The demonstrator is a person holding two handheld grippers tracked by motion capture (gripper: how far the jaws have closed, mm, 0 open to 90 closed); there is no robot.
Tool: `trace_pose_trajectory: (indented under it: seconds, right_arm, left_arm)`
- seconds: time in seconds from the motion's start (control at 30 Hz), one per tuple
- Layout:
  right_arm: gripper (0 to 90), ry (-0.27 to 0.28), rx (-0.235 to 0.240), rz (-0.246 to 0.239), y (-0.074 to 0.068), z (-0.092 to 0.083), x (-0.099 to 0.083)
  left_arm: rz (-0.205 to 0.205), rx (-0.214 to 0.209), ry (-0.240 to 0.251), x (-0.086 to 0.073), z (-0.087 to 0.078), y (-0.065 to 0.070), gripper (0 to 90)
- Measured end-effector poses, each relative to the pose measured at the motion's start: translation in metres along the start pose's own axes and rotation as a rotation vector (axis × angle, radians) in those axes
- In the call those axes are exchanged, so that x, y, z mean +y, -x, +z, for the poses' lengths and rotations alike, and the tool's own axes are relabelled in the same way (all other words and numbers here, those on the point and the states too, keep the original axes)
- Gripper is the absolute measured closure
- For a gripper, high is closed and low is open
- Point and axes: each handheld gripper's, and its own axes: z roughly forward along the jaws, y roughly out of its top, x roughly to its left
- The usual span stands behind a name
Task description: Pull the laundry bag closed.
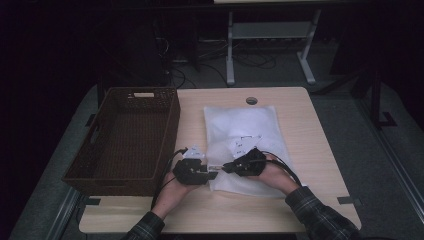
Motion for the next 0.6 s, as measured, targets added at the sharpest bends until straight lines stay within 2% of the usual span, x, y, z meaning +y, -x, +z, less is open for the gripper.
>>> trace_pose_trajectory:
  seconds: [0.2,0.33,0.43,0.53,0.6]
  right_arm:
    - [83.3,0.001,0.0,0.021,0.002,-0.003,-0.003]
    - [72.1,-0.003,-0.006,0.045,0.001,-0.006,-0.004]
    - [69.2,0.007,-0.011,0.061,-0.003,-0.018,-0.004]
    - [69.7,0.02,0.025,0.09,-0.008,-0.025,-0.003]
    - [70.1,0.021,0.058,0.102,-0.013,-0.023,-0.004]
  left_arm:
    - [0.041,-0.008,-0.007,0.003,0.003,0.002,78.7]
    - [0.074,0.022,-0.015,0.001,0.003,0.004,82.1]
    - [0.076,0.036,-0.008,0.0,0.001,0.004,82.2]
    - [0.08,0.042,0.0,-0.001,0.0,0.004,82.3]
    - [0.085,0.045,0.004,-0.003,0.0,0.005,82.3]
